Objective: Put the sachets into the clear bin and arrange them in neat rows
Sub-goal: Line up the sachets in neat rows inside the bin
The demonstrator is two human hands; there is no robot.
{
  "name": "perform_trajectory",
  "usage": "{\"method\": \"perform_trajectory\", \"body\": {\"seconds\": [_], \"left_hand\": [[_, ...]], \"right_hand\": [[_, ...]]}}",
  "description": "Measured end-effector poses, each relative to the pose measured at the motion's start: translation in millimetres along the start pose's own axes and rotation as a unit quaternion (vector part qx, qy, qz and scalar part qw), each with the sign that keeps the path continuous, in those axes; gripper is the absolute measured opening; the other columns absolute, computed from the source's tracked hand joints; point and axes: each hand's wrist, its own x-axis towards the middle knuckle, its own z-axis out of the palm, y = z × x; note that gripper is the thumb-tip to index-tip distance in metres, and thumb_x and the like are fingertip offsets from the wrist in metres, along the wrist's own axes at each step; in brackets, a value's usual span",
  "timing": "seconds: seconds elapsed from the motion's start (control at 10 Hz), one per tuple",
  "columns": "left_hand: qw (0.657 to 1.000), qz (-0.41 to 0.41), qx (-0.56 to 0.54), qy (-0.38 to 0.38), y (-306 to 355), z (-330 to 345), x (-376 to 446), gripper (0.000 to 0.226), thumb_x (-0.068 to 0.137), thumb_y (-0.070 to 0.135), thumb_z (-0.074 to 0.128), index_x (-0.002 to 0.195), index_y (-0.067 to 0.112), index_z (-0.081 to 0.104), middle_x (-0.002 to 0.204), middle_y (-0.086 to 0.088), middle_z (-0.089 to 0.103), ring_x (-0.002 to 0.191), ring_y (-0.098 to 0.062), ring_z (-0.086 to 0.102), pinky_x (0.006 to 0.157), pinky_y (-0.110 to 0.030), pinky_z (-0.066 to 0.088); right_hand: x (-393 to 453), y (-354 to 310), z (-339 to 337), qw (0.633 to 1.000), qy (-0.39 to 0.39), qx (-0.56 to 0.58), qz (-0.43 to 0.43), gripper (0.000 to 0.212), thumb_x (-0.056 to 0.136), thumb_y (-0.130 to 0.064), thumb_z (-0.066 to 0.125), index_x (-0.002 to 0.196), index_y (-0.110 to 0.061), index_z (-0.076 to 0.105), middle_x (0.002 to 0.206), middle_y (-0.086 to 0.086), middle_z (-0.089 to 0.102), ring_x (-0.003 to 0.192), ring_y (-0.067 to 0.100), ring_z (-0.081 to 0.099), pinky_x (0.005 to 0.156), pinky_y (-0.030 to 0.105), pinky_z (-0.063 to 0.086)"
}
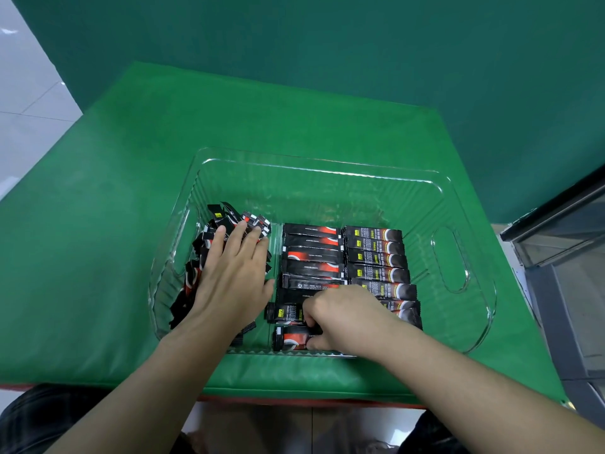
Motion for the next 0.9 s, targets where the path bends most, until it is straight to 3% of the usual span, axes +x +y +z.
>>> {"method": "perform_trajectory", "body": {"seconds": [0.3, 0.6, 0.9], "left_hand": [[1.0, -0.001, 0.002, -0.003, -0.1, -0.2, -0.6, 0.065, 0.074, 0.042, 0.071, 0.126, 0.005, 0.059, 0.134, -0.012, 0.056, 0.132, -0.031, 0.042, 0.112, -0.053, 0.023], [1.0, -0.002, -0.001, -0.005, 0.8, -2.2, -0.3, 0.066, 0.076, 0.043, 0.069, 0.128, 0.005, 0.057, 0.135, -0.012, 0.054, 0.134, -0.031, 0.04, 0.112, -0.052, 0.02], [1.0, -0.003, 0.002, -0.006, 0.7, -3.1, -0.5, 0.066, 0.076, 0.043, 0.068, 0.129, 0.005, 0.057, 0.136, -0.012, 0.054, 0.134, -0.031, 0.04, 0.113, -0.051, 0.019]], "right_hand": [[-1.1, 0.1, 2.2, 0.999, 0.031, -0.025, -0.011, 0.032, 0.086, -0.041, 0.059, 0.101, -0.012, 0.058, 0.093, 0.005, 0.066, 0.081, 0.029, 0.061, 0.059, 0.03, 0.038], [-2.7, 6.3, 6.1, 0.996, 0.02, 0.087, 0.002, 0.033, 0.083, -0.049, 0.064, 0.101, -0.022, 0.062, 0.091, 0.0, 0.067, 0.089, 0.023, 0.06, 0.061, 0.028, 0.031], [5.4, 4.8, 3.9, 0.992, 0.088, 0.092, 0.01, 0.03, 0.091, -0.041, 0.056, 0.116, -0.023, 0.058, 0.11, -0.005, 0.062, 0.102, 0.019, 0.058, 0.072, 0.029, 0.042]]}}
